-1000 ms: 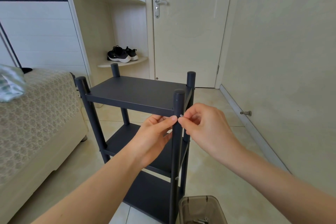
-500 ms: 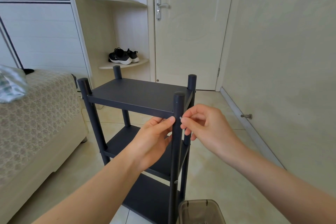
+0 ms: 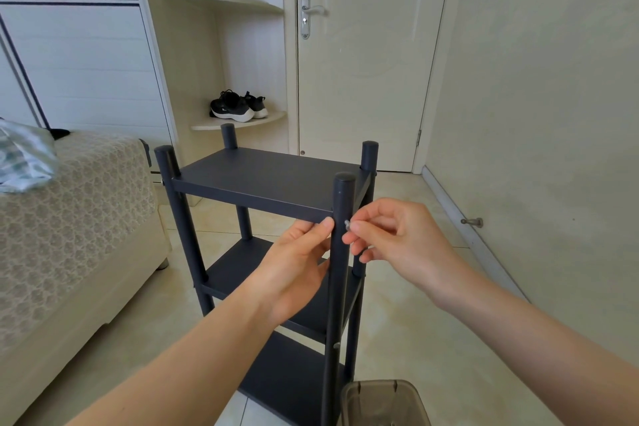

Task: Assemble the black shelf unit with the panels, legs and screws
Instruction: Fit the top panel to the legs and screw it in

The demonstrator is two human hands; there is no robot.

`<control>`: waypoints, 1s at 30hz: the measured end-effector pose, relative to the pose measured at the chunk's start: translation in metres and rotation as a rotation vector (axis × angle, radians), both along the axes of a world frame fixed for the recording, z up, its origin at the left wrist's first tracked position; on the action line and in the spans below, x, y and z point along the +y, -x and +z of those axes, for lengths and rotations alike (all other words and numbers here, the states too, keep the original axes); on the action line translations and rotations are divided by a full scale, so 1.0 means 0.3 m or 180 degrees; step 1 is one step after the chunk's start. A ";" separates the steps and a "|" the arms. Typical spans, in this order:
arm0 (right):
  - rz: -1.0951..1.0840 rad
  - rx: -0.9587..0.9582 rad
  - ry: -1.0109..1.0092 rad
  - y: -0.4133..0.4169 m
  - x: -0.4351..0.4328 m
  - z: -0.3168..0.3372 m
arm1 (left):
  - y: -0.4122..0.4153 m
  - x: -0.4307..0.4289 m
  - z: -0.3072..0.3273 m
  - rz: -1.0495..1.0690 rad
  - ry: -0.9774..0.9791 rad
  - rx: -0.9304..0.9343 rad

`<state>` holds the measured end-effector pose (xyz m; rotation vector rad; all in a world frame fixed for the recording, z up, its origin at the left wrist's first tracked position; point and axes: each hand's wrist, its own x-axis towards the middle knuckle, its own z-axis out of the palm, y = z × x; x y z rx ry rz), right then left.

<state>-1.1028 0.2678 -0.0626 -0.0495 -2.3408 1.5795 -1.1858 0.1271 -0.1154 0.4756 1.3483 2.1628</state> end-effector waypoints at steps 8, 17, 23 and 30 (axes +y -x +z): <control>-0.0319 0.0449 -0.0729 0.004 -0.019 -0.031 | 0.006 0.000 -0.001 -0.0010 -0.0005 0.0007; -0.0174 0.0111 0.0019 0.008 -0.012 -0.022 | 0.006 0.001 0.003 -0.0074 -0.0219 -0.0014; -0.0373 0.0551 -0.0720 0.016 -0.007 -0.041 | 0.018 0.003 -0.002 -0.0069 -0.0181 -0.0017; -0.0118 0.0541 -0.0865 0.026 0.002 -0.033 | 0.023 0.002 -0.003 -0.0074 -0.0117 0.0013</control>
